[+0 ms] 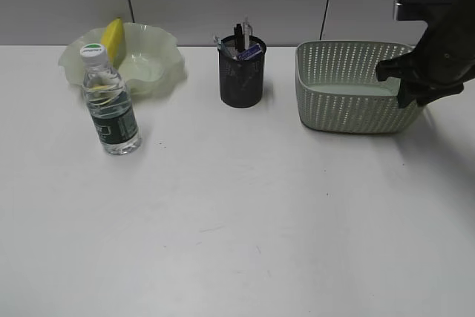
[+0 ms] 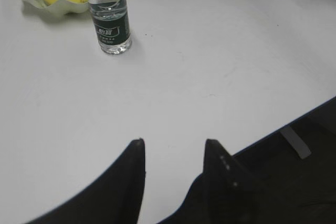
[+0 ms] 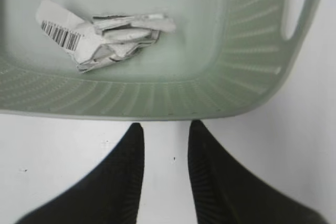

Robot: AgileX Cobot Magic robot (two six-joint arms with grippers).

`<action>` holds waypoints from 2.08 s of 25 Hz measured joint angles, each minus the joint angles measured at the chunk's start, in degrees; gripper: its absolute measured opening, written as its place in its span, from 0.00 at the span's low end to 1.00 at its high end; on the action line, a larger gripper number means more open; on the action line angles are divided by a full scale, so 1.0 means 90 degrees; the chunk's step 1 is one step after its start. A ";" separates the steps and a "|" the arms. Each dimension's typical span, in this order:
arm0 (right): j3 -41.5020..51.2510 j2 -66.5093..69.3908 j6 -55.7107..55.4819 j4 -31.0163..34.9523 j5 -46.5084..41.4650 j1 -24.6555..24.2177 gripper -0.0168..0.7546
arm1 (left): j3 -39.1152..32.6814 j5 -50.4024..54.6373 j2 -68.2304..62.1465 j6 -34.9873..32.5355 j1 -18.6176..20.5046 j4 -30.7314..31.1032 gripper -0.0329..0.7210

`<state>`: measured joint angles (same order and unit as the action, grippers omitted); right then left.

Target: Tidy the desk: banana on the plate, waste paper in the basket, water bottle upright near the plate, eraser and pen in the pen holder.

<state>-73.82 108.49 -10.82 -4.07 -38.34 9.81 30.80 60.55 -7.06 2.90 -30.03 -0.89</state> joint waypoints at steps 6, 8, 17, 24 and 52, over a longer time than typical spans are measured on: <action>-0.0102 -0.0277 0.0524 0.0336 -0.0801 0.0000 0.34 | 0.0000 0.0000 0.0000 0.0000 0.0000 0.0000 0.42; -0.0029 -0.0731 0.0953 0.0679 -0.0942 0.0000 0.34 | 0.0000 0.0000 0.0000 0.0000 0.0000 0.0000 0.42; 0.1591 -0.4029 0.1799 0.1145 -0.1266 0.0000 0.34 | 0.0000 0.0000 0.0000 0.0000 0.0000 0.0006 0.41; 0.3235 -0.6821 0.2290 0.1183 -0.1821 0.0000 0.34 | 0.0000 0.0000 0.0000 -0.0072 0.0000 0.0000 0.41; 0.4956 -1.2099 0.2330 0.0986 -0.2391 0.0000 0.34 | 0.0000 0.0000 0.0000 -0.0498 0.0213 -0.0005 0.39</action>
<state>-29.22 -0.40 10.15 4.80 -59.86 9.81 30.80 60.55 -7.06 -1.59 -28.11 -0.94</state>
